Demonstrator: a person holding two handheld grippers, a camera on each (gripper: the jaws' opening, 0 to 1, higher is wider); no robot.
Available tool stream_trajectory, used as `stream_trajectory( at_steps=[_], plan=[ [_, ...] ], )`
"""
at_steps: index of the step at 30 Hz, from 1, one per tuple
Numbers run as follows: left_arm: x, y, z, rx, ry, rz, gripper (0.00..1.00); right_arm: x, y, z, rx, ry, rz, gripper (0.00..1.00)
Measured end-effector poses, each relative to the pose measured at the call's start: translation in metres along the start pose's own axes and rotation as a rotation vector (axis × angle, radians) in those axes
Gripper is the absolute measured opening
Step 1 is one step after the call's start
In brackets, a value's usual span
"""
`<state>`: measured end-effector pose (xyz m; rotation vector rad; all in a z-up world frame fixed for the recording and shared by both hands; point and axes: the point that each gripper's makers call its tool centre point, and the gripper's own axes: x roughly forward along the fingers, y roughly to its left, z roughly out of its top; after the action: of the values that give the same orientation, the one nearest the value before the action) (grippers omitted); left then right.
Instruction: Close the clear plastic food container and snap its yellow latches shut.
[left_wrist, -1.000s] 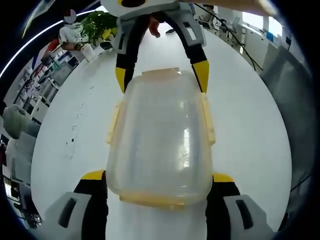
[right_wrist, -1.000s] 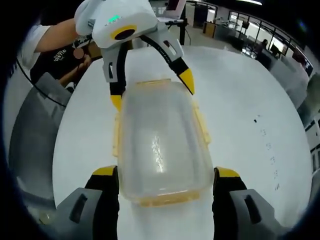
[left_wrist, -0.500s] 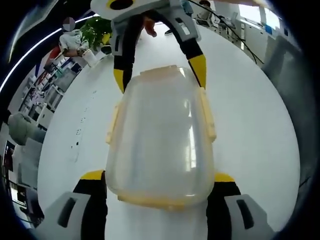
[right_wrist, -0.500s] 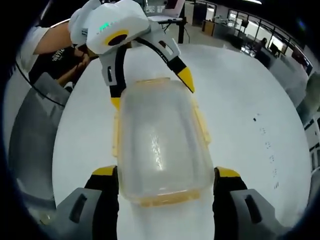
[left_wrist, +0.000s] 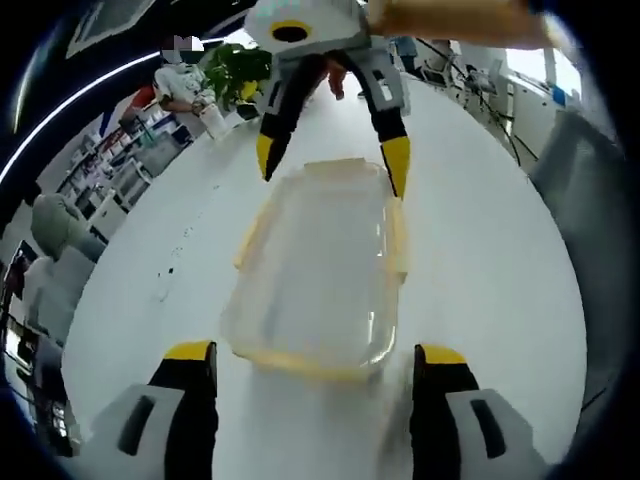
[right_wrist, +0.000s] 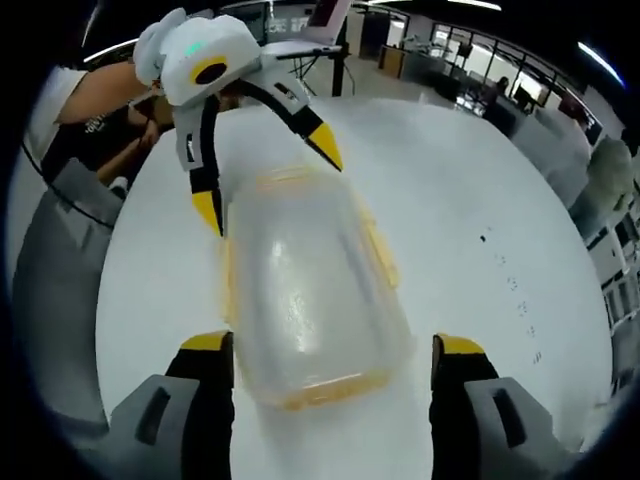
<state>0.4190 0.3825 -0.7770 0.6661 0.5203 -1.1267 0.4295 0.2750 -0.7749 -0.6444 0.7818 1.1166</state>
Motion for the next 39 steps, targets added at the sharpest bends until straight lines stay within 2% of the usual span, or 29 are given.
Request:
stream_trajectory(
  at_steps=[2, 5, 13, 19, 22, 24, 32, 36, 39],
  plan=[
    [-0.011, -0.001, 0.004, -0.017, -0.033, 0.024, 0.77, -0.008, 0.003, 0.004, 0.011, -0.029, -0.010, 0.79],
    [-0.024, -0.009, 0.004, -0.074, -0.049, 0.028, 0.77, -0.017, 0.009, 0.002, 0.018, -0.035, -0.029, 0.80],
    [-0.047, -0.028, 0.005, -0.111, -0.070, 0.059, 0.79, -0.044, 0.030, -0.007, 0.039, -0.035, -0.073, 0.83],
    [-0.071, -0.045, 0.007, -0.147, -0.091, 0.095, 0.79, -0.068, 0.048, -0.011, 0.059, -0.070, -0.118, 0.82],
    [-0.087, -0.059, 0.017, -0.265, -0.180, 0.089, 0.80, -0.079, 0.060, -0.014, 0.067, -0.085, -0.139, 0.82],
    [-0.097, -0.062, 0.018, -0.290, -0.210, 0.116, 0.80, -0.088, 0.069, -0.017, 0.067, -0.095, -0.160, 0.82],
    [-0.132, -0.099, 0.008, -0.335, -0.257, 0.166, 0.82, -0.111, 0.106, -0.032, 0.084, -0.123, -0.233, 0.82],
    [-0.146, -0.116, -0.001, -0.355, -0.264, 0.202, 0.82, -0.115, 0.123, -0.042, 0.109, -0.137, -0.261, 0.83],
    [-0.153, -0.131, -0.006, -0.371, -0.267, 0.197, 0.81, -0.115, 0.137, -0.052, 0.134, -0.144, -0.289, 0.83]
  ],
)
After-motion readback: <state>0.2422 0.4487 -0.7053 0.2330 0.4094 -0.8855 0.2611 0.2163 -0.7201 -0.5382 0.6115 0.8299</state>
